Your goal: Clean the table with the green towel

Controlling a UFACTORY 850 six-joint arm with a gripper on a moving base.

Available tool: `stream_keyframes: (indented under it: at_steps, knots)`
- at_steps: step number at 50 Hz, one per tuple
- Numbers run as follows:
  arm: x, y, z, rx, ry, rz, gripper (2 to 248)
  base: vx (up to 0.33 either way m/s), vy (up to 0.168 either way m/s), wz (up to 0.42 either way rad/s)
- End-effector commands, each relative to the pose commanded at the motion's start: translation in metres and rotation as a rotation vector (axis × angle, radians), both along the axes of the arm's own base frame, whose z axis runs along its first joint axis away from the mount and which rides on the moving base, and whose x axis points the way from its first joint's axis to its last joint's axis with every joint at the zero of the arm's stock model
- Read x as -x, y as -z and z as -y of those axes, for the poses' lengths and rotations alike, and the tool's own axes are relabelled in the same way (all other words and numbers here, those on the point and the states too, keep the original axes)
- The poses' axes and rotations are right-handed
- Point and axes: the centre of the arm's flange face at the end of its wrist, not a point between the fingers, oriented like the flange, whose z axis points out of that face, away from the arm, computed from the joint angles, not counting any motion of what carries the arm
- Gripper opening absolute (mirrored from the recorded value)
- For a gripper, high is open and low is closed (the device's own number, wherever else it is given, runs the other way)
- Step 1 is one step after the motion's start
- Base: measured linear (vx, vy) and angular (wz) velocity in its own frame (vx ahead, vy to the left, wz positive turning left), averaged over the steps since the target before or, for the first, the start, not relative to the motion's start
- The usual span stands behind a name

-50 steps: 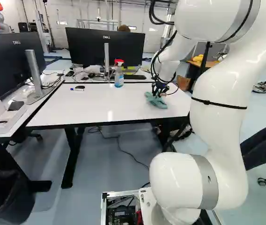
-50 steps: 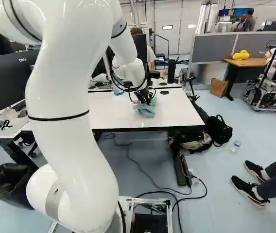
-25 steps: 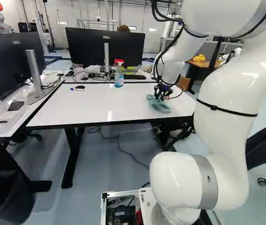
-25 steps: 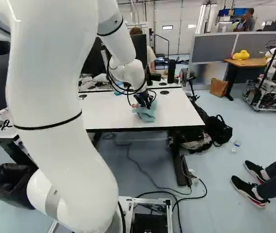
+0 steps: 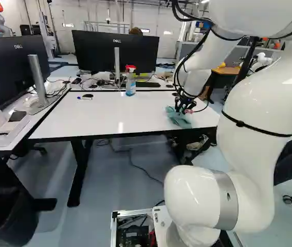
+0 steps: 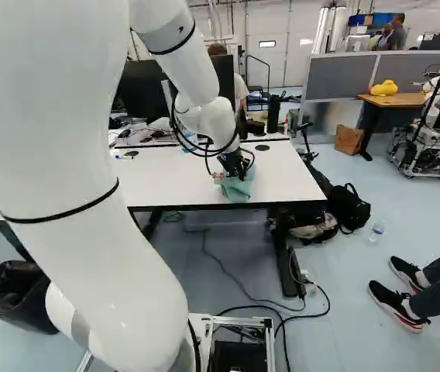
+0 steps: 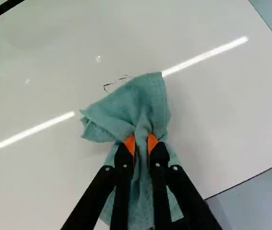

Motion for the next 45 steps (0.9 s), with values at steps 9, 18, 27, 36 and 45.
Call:
stream_keyframes:
  at_steps: [9, 18, 27, 36, 45]
  knots:
    - [0.0, 0.0, 0.0, 0.0, 0.0, 0.0, 50, 0.0, 0.0, 0.0]
    - [0.001, -0.002, -0.005, 0.001, -0.009, 0.004, 50, 0.0, 0.0, 0.0]
    - [0.005, -0.012, -0.019, 0.006, -0.036, 0.022, 50, 0.0, 0.0, 0.0]
    - [0.01, -0.023, -0.036, 0.012, -0.068, 0.044, 50, 0.0, 0.0, 0.0]
    - [0.016, -0.031, -0.052, 0.016, -0.101, 0.062, 50, 0.0, 0.0, 0.0]
